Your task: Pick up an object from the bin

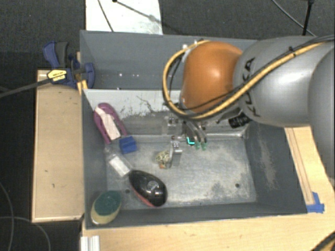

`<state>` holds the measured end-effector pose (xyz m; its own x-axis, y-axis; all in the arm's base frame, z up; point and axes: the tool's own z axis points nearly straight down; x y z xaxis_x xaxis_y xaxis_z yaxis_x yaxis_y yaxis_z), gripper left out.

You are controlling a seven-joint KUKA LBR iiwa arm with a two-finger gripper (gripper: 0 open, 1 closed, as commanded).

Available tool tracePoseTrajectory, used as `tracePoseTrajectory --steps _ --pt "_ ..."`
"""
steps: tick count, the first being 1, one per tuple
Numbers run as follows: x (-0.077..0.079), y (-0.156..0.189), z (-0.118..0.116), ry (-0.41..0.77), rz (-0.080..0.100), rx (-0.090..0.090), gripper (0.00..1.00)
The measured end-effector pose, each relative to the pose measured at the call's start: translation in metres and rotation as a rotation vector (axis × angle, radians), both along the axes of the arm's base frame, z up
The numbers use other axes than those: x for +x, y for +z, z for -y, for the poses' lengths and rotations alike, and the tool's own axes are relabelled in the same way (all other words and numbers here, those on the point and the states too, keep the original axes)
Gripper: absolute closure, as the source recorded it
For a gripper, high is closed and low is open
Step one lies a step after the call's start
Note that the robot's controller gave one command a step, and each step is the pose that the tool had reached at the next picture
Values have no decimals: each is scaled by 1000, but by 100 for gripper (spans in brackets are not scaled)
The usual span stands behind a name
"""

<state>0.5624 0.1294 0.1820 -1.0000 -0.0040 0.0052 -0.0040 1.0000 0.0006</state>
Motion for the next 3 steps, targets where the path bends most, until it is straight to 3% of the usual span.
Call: tracePoseTrajectory --steps 1,2,3 --pt "-54 -84 -68 146 1 2 0" --pt "-33 -112 -45 -102 4 -1 0" --pt "-74 -112 31 -33 2 -5 0"
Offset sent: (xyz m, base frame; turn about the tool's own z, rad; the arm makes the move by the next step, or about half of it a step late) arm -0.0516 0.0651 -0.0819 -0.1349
